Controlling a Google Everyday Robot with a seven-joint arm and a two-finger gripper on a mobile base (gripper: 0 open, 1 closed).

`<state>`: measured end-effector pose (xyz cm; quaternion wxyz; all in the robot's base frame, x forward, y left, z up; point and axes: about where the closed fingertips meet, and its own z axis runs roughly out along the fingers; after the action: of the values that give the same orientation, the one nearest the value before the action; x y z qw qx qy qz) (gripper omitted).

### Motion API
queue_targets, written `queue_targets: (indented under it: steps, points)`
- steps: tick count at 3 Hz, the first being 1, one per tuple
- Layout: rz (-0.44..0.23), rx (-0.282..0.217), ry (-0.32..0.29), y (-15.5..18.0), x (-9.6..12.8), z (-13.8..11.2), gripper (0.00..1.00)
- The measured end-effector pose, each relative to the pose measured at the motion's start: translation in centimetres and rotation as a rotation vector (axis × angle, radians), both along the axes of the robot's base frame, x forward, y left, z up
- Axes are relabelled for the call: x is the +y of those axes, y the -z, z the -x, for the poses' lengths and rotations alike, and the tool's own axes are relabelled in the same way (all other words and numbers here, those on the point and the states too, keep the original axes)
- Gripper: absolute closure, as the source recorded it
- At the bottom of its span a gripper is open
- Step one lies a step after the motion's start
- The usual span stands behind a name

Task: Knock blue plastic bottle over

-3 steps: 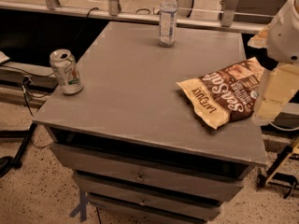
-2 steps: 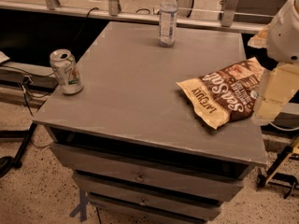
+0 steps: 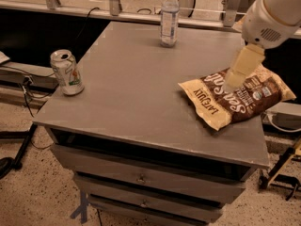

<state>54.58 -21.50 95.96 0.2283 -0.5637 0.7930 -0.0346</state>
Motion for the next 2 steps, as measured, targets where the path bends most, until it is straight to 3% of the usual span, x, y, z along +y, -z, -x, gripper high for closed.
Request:
queue_targets:
  steps: [2]
  points:
    - [-0.215, -0.108, 0.15, 1.5, 1.1, -13.6, 0.0]
